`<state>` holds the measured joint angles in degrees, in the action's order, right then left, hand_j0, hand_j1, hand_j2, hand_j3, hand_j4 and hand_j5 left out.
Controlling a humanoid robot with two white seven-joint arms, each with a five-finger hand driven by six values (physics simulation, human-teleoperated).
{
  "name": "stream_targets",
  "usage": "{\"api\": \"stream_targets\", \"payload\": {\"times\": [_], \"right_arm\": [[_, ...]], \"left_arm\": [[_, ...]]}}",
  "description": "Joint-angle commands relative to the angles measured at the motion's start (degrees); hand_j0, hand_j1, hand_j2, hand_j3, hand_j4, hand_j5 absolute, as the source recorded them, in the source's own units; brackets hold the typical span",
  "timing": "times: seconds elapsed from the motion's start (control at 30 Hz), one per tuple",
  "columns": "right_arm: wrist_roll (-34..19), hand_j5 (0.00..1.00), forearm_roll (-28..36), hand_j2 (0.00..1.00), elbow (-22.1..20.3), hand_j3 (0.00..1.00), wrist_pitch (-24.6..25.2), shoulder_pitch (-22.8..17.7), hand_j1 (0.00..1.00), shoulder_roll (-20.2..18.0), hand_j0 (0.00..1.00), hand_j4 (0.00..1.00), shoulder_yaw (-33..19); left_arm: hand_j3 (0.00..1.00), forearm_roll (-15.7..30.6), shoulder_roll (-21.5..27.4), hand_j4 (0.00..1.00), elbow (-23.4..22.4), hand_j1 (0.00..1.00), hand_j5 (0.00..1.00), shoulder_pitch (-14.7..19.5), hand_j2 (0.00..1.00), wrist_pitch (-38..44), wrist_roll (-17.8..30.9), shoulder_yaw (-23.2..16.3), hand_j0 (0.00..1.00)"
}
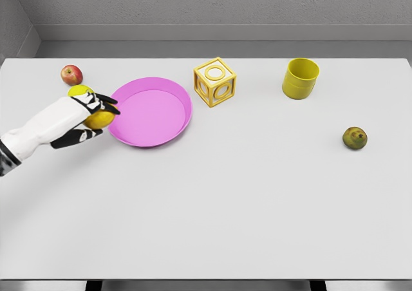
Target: Put the lemon on the plate with left arm
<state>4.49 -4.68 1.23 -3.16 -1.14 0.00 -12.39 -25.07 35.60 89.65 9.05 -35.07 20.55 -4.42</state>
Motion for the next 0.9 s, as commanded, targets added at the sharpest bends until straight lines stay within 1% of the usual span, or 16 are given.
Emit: {"api": "stream_targets", "payload": {"times": [0.0, 0.13, 0.23, 0.43, 0.53, 0.63, 0.67, 0.77, 0.87], "right_arm": [[0.0, 1.00, 0.0, 1.00, 0.0, 1.00, 0.0, 0.0, 1.00, 0.0, 1.00, 1.00, 0.0], [0.0, 1.00, 0.0, 1.00, 0.0, 1.00, 0.0, 0.0, 1.00, 0.0, 1.00, 1.00, 0.0], [0.0, 1.00, 0.0, 1.00, 0.0, 1.00, 0.0, 0.0, 1.00, 0.0, 1.00, 1.00, 0.1], [0.0, 1.00, 0.0, 1.00, 0.0, 1.00, 0.0, 0.0, 1.00, 0.0, 1.00, 1.00, 0.0], [0.0, 1.00, 0.0, 1.00, 0.0, 1.00, 0.0, 0.0, 1.00, 0.0, 1.00, 1.00, 0.0], [0.0, 1.00, 0.0, 1.00, 0.0, 1.00, 0.0, 0.0, 1.00, 0.0, 1.00, 1.00, 0.0], [0.0, 1.00, 0.0, 1.00, 0.0, 1.00, 0.0, 0.0, 1.00, 0.0, 1.00, 1.00, 0.0], [0.0, 1.00, 0.0, 1.00, 0.0, 1.00, 0.0, 0.0, 1.00, 0.0, 1.00, 1.00, 0.0], [0.0, 1.00, 0.0, 1.00, 0.0, 1.00, 0.0, 0.0, 1.00, 0.0, 1.00, 1.00, 0.0]], "left_arm": [[0.55, 0.0, -0.9, 0.55, 0.0, 0.55, 0.55, 0.0, 0.55, 0.1, -0.1, -0.3, 0.55], [0.56, 0.1, -2.2, 0.56, 0.0, 0.56, 0.56, 1.1, 0.56, 0.1, -0.1, -0.3, 0.56], [0.56, -0.4, -3.5, 0.56, -0.3, 0.56, 0.56, 2.5, 0.56, 0.1, -0.1, -2.1, 0.56], [0.56, -1.9, -5.2, 0.56, -0.5, 0.56, 0.56, 3.3, 0.56, 0.1, 0.1, -3.7, 0.56], [0.56, -1.9, -6.0, 0.56, -2.5, 0.56, 0.56, 4.0, 0.56, 0.1, 0.1, -3.8, 0.56], [0.56, -3.8, -7.3, 0.56, -4.0, 0.56, 0.56, 5.3, 0.56, 0.1, 0.4, -4.1, 0.56], [0.56, -3.8, -7.6, 0.56, -4.9, 0.56, 0.56, 5.8, 0.56, 0.1, 0.5, -4.8, 0.56], [0.56, -3.9, -7.8, 0.56, -6.9, 0.56, 0.56, 6.9, 0.56, 0.1, 0.5, -4.9, 0.56], [0.56, -5.4, -9.0, 0.56, -8.1, 0.56, 0.56, 7.6, 0.56, 0.1, 0.5, -4.8, 0.56]]}}
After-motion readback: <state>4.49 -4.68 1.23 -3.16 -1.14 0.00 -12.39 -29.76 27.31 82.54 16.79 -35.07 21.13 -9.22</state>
